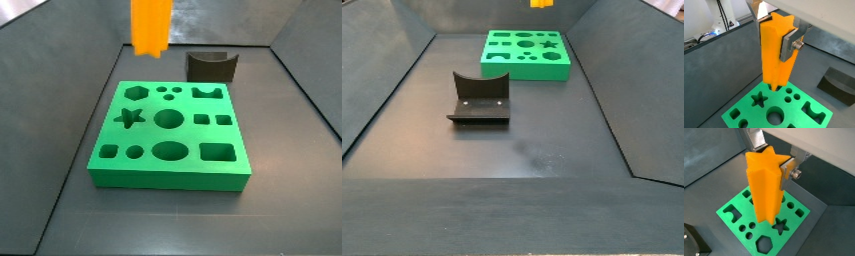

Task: Pick up the star object. Move up. Place the star object on the fixture. Regrasp the star object. Move to above the board. Insert the star object.
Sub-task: Insert the star object.

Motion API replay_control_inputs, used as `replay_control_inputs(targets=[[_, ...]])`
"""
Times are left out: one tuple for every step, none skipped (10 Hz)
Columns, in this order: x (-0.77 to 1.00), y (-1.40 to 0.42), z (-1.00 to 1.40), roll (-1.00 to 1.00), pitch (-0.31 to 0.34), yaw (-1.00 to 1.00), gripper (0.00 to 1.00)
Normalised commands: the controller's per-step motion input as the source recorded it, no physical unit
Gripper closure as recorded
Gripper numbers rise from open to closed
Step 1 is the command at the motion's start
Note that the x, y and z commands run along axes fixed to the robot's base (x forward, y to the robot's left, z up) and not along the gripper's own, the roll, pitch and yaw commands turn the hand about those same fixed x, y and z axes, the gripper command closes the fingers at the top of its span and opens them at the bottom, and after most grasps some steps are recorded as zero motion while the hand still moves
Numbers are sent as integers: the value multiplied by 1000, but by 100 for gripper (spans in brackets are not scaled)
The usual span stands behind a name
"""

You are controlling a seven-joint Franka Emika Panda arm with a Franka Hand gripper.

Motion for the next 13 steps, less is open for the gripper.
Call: replay_control_inputs(targets=[[-163, 0, -57, 0, 0, -11, 100], [-189, 0, -63, 0, 0, -14, 100], [-140, 0, -37, 0, 0, -9, 100], [-26, 0, 0, 0, 0, 0, 100], [-171, 0, 0, 0, 0, -20, 100], [-234, 11, -3, 0, 0, -51, 100], [-211, 0, 0, 0, 0, -49, 100], [-191, 0, -3, 0, 0, -43, 100], [-177, 0, -9, 0, 0, -34, 100], [-106, 0, 0, 0, 0, 0, 100], [-54, 0, 0, 0, 0, 0, 100], [-74, 0, 0, 0, 0, 0, 100], [-74, 0, 0, 0, 0, 0, 100]])
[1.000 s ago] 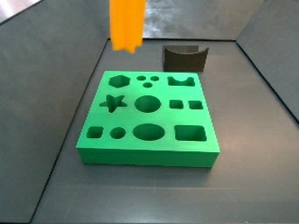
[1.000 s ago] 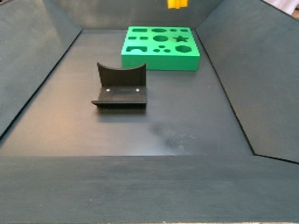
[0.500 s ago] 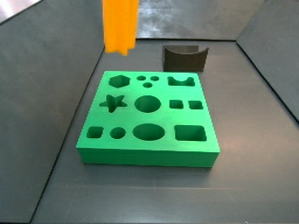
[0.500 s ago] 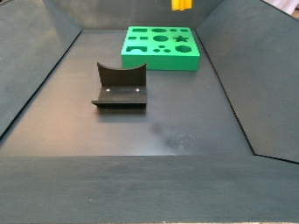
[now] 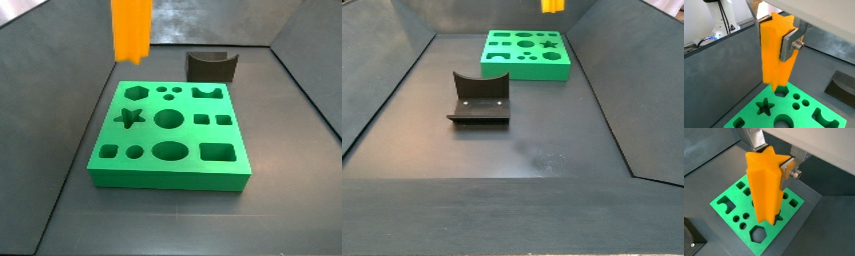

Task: Pick up the star object. Move up. Place the star object on the fixture. Regrasp the star object. Move to above the board. Insert the star object.
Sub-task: Insert the star object.

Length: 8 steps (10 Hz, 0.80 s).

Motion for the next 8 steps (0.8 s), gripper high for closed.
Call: replay_control_inputs(targets=[[-60, 0, 0, 0, 0, 0, 100], [-40, 0, 0, 0, 0, 0, 100], [-29, 0, 0, 0, 0, -9, 100], [0, 0, -34, 0, 0, 0, 100], [-11, -57, -186, 0, -24, -34, 100], [0, -140, -197, 0, -43, -43, 100], [0, -174, -297, -4, -106, -3, 100], [0, -194, -289, -63, -163, 0, 100]])
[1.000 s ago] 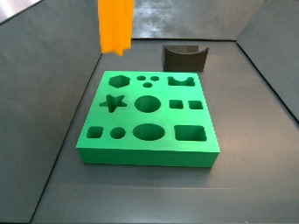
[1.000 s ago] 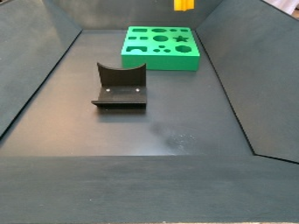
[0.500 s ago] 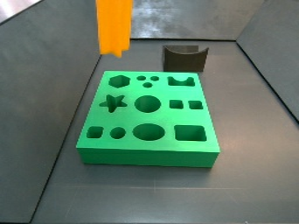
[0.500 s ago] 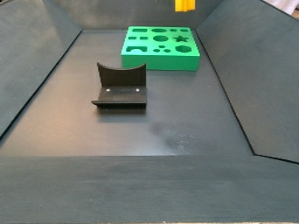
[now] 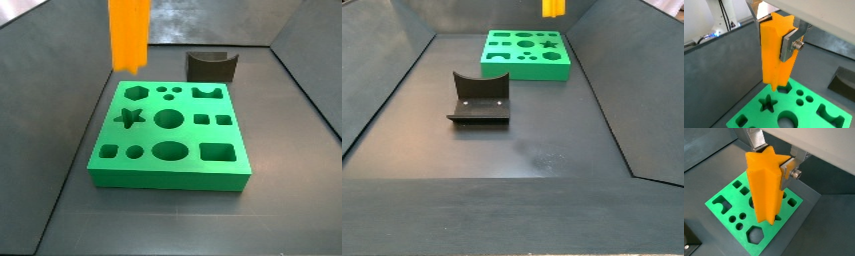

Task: Pick up the star object. Move up. Place the star object on the fixture. Regrasp the star object. Move to above the board. Insert the star object.
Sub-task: Insert the star object.

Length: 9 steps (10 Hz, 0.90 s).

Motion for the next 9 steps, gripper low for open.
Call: replay_control_inputs(targets=[[0, -217, -306, -121, -187, 0, 100], [6, -209, -357, -147, -177, -54, 100], [171, -160, -331, -100, -107, -277, 100], [297, -94, -269, -50, -6, -534, 100], [117, -29, -126, 0, 0, -431, 100], [63, 0, 0, 0, 0, 0, 100], [0, 0, 0, 9, 0, 0, 100], [-43, 0, -54, 37, 4, -60, 100], [-23, 0, -57, 16, 0, -91, 100]])
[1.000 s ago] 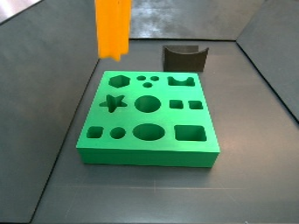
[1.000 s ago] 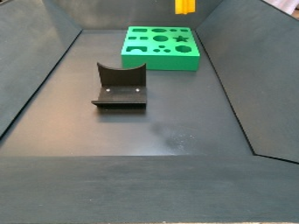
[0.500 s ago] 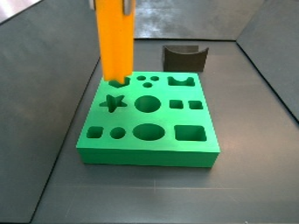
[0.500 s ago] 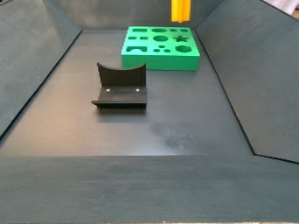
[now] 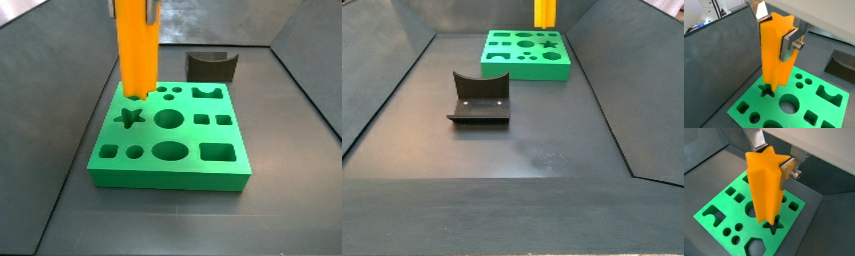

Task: Pick up the star object. Move up. Place the star object on the fixture. Regrasp the star object. Move to above the board. Insert the star object.
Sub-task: Insert the star object.

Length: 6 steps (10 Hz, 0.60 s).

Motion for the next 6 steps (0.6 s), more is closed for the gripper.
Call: replay_control_inputs(targets=[[-3, 0, -89, 21, 0, -143, 100], [-6, 0, -106, 14, 0, -163, 100], [-14, 0, -100, 6, 0, -163, 100], [0, 0, -77, 0, 0, -131, 100], [0, 0, -77, 0, 0, -74, 100], [0, 0, -77, 0, 0, -51, 100]])
